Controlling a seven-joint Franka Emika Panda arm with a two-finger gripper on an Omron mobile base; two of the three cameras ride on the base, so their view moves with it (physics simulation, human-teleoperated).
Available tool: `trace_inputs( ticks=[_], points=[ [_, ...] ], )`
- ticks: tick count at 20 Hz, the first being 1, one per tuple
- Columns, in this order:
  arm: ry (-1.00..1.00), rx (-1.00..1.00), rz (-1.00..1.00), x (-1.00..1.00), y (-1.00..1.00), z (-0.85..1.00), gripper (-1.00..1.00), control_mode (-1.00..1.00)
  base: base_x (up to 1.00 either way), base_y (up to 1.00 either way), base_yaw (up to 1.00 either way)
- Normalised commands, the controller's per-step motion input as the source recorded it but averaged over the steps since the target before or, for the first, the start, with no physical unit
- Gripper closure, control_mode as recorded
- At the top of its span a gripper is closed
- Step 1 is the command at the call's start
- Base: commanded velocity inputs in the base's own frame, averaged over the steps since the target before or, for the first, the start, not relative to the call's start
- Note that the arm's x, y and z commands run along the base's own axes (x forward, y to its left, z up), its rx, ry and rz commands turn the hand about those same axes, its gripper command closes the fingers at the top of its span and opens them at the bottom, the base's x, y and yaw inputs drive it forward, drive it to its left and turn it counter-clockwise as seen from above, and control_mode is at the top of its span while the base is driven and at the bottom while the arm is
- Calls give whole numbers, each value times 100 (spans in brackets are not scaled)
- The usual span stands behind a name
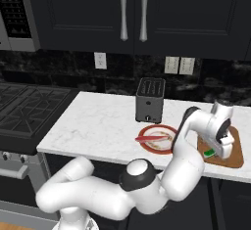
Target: Pick up the knife from the drawer and place it on the cutting board. Then place the meat from the plate to the cutting board.
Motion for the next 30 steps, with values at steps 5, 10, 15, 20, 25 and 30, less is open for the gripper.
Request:
trace_inputs(
  ticks=[5,10,15,20,25,30],
  points=[
    [6,0,0,-36,89,62,-100,-100,0,0,0],
    [2,0,-15,-2,100,6,-100,-100,0,0,0],
    [-3,0,-27,3,98,3,-100,-100,0,0,0],
    [-17,-3,-20,20,74,0,-100,-100,0,0,0],
    [-16,-2,-5,23,23,-12,-100,-100,0,0,0],
    [-7,0,1,21,-4,-29,-100,-100,0,0,0]
  ],
)
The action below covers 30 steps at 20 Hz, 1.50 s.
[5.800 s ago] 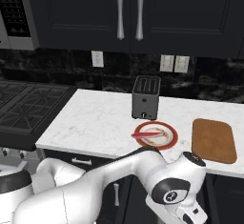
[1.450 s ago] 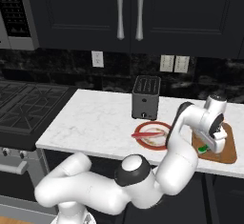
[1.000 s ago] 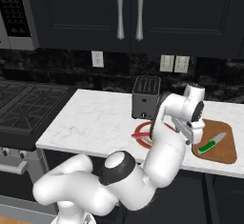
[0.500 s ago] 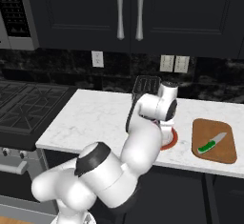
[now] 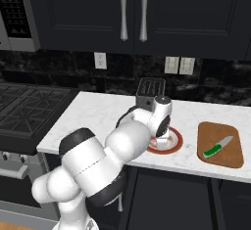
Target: Pick up the knife from the drawer and place it on the cutting board. Then place the meat from the plate to the cutting board.
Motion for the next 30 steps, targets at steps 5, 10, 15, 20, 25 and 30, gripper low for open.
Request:
trace_inputs(
  ticks=[5,10,15,20,25,30],
  points=[
    [-1,0,7,29,-2,-3,-100,-100,0,0,0],
    [9,1,12,27,-12,7,-100,-100,0,0,0],
    [10,6,16,16,-24,0,-100,-100,0,0,0],
    [3,10,13,15,-12,-2,-100,-100,0,0,0],
    [1,7,5,16,0,-3,-100,-100,0,0,0],
    [9,1,0,8,0,-19,-100,-100,0,0,0]
  ],
)
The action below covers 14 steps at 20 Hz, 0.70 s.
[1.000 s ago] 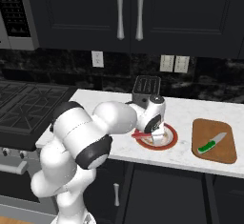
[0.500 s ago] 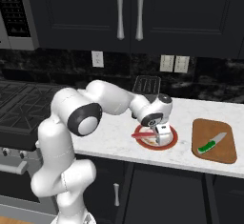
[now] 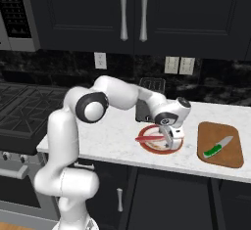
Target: Pick up the knife from the drawer and place it on the cutting board. Then place the meat from the plate to the cutting board.
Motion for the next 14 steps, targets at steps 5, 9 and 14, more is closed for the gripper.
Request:
trace_inputs(
  ticks=[5,9,14],
  points=[
    [8,0,0,4,7,-14,-100,-100,0,0,0],
    [10,0,0,6,32,0,-100,-100,0,0,0],
    [3,0,0,0,42,0,-100,-100,0,0,0]
  ],
)
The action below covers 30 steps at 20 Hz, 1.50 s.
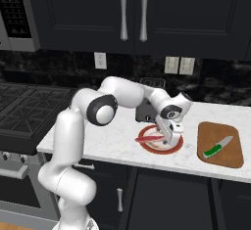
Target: Pick up the knife from the drawer and place it on the cutting board. Then place the meat from the plate to the cutting board.
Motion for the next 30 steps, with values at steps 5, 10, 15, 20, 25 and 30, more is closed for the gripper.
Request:
trace_inputs(
  ticks=[5,10,15,20,25,30],
  points=[
    [0,0,0,0,33,-23,-100,-100,0,0,0],
    [0,-3,-2,-8,8,-60,100,-100,0,0,0],
    [-1,-2,-3,-6,3,-48,100,-100,0,0,0],
    [0,0,0,0,1,-11,100,-100,0,0,0],
    [-4,0,-6,-19,-12,62,100,-100,0,0,0],
    [-15,-5,-9,-41,-34,93,100,-100,0,0,0]
  ],
)
